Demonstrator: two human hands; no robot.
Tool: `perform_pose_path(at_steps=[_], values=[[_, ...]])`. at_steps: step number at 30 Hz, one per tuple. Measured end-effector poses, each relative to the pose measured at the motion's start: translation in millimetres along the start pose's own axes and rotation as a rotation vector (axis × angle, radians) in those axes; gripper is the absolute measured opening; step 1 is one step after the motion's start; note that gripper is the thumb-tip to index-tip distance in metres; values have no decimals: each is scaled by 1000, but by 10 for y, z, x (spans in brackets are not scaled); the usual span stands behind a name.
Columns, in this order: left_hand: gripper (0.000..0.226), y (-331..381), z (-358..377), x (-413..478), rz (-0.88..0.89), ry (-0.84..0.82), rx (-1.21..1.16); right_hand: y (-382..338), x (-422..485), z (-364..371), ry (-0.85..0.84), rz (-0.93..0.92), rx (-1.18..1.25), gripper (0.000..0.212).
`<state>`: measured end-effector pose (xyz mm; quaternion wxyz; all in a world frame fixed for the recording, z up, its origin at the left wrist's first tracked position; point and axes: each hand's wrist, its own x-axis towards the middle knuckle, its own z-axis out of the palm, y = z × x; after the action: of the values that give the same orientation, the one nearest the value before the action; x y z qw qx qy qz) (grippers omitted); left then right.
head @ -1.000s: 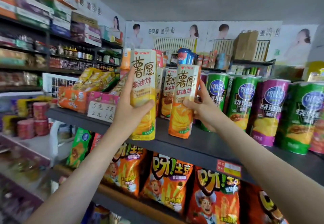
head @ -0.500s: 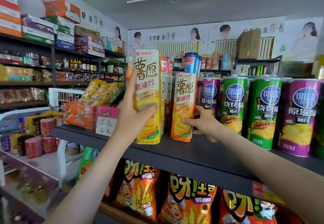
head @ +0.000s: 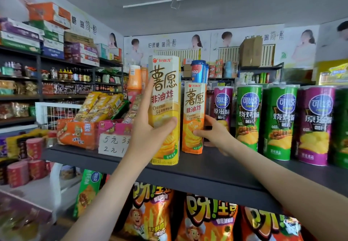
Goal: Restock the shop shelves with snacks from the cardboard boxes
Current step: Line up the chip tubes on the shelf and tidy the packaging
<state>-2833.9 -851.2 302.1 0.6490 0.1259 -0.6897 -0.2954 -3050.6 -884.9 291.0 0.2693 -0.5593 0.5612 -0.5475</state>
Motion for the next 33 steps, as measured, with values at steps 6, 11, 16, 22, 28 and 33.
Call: perform_pose_path(at_steps=[6, 11, 16, 22, 28, 33], values=[[94, -50, 288, 13, 8, -47, 43, -295, -252, -99, 168, -217, -90, 79], [91, -141, 567, 38, 46, -93, 81, -517, -667, -175, -121, -289, 127, 52], [92, -218, 661, -7, 0, -256, 136, -436, -685, -257, -81, -188, 110, 61], [74, -200, 245, 136, 29, -123, 389, -313, -621, -225, 30, -128, 137, 69], [102, -439, -123, 411, -237, 33, 783, -297, -595, -180, -114, 0, -28, 63], [116, -681, -108, 543, -239, -37, 902, -249, -532, -55, -13, 10, -8, 58]])
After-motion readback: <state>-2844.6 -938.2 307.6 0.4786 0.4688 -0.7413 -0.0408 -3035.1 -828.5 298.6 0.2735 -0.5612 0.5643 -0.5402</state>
